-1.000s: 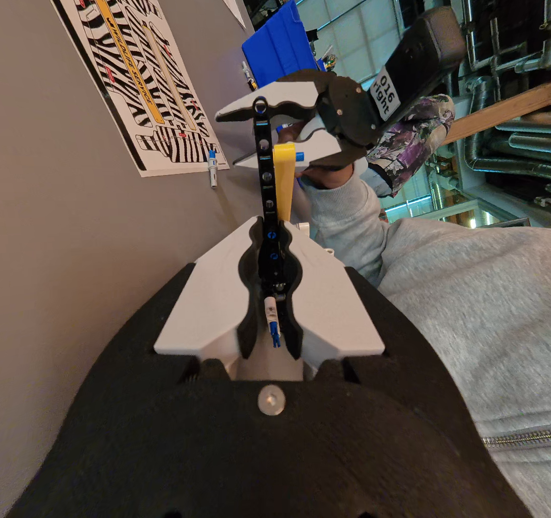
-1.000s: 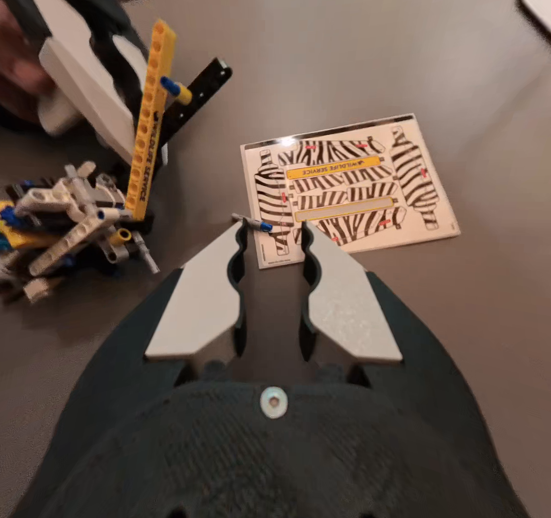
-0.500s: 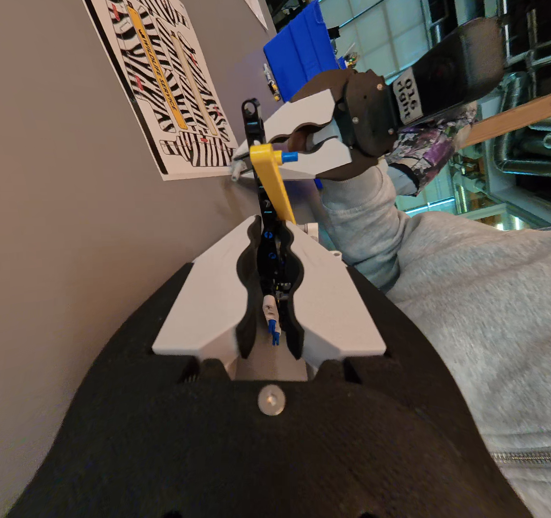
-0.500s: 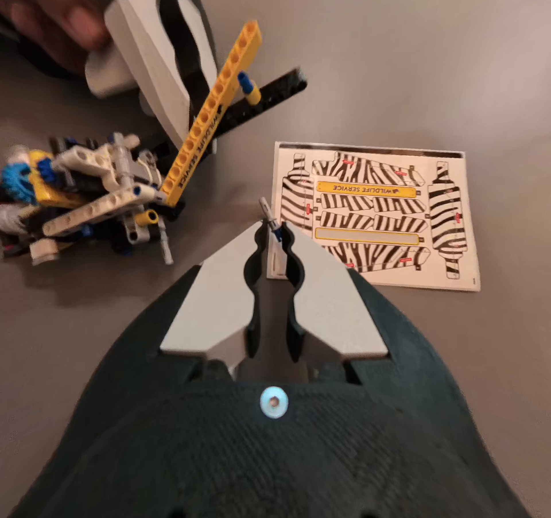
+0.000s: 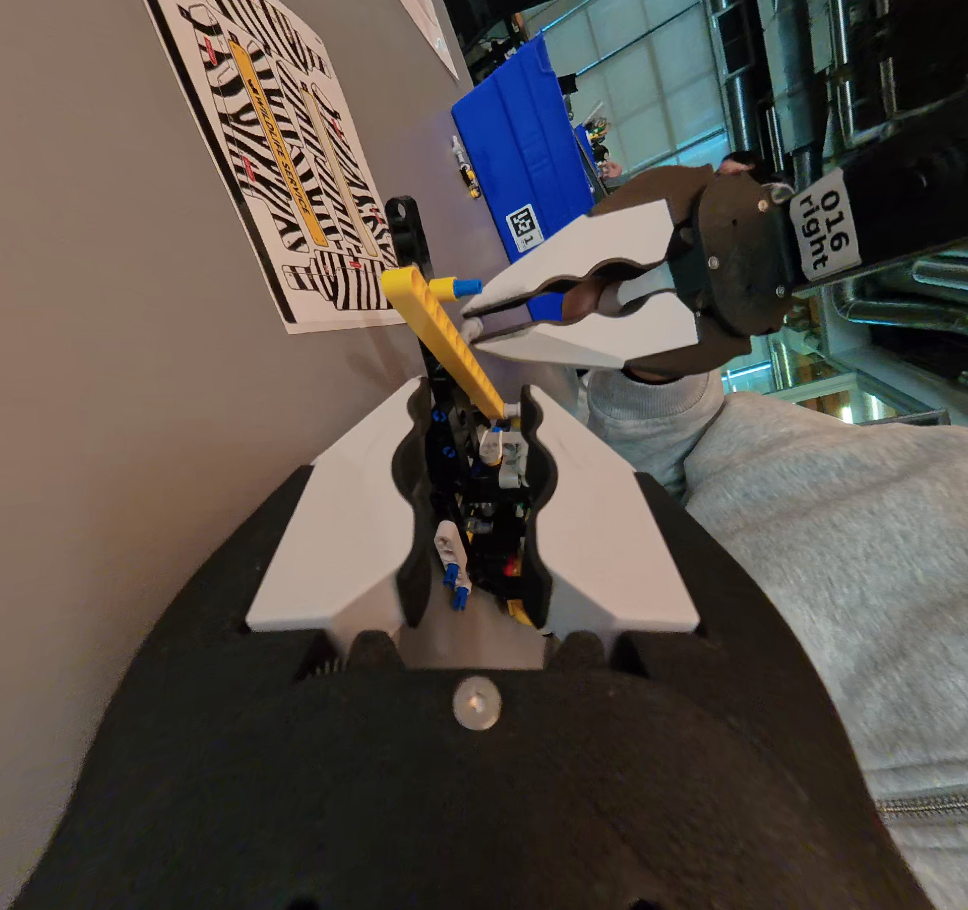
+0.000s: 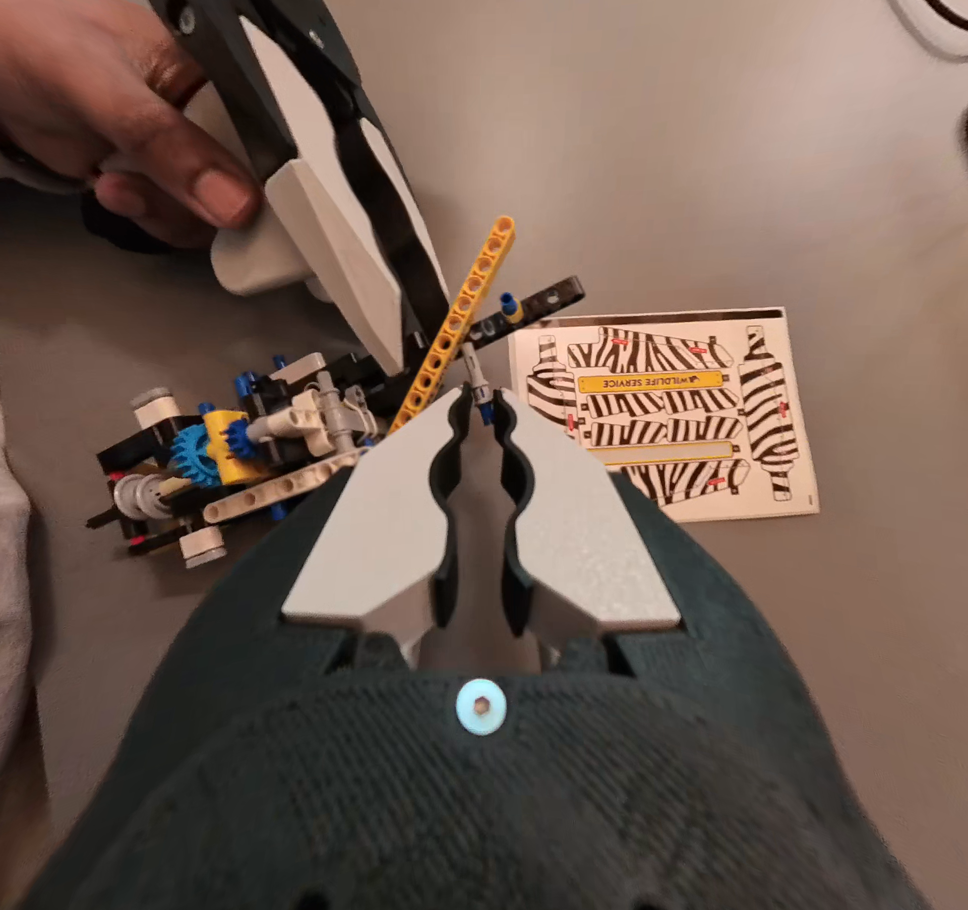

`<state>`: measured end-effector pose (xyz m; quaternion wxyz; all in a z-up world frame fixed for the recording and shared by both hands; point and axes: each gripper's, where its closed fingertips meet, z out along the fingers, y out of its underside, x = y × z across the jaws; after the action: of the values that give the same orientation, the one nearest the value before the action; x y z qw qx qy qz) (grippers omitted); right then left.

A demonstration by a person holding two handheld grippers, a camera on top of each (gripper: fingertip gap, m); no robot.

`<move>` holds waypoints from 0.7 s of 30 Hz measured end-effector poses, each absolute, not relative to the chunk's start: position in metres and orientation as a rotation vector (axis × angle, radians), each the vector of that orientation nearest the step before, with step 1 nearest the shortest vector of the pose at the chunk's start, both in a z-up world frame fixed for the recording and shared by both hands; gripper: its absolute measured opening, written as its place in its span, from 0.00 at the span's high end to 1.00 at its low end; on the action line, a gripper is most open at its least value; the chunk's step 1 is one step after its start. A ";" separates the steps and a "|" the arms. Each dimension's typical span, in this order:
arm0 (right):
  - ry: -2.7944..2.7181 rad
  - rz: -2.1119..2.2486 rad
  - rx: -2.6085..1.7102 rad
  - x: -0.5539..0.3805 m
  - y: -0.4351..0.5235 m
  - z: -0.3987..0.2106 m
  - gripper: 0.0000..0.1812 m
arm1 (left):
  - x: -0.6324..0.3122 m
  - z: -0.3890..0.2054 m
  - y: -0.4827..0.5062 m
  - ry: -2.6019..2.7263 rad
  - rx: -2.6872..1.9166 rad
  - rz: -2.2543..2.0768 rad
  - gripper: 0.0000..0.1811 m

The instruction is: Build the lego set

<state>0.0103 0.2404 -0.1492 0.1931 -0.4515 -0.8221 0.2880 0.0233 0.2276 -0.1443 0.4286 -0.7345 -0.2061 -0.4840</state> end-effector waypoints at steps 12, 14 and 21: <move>-2.319 0.846 -1.109 0.013 0.226 -0.139 0.97 | 0.012 -0.144 0.229 -0.577 -1.793 -1.184 0.83; -2.314 0.836 -1.126 0.013 0.230 -0.142 0.97 | 0.011 -0.146 0.228 -0.578 -1.804 -1.164 0.81; -2.285 0.892 -1.213 0.018 0.241 -0.152 0.97 | -0.012 -0.169 0.217 -0.523 -2.063 -0.771 0.74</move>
<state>0.0182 0.2406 -0.1516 0.2011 -0.4343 -0.8179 0.3192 -0.0117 0.2172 -0.1691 0.4249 -0.8251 -0.2092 -0.3082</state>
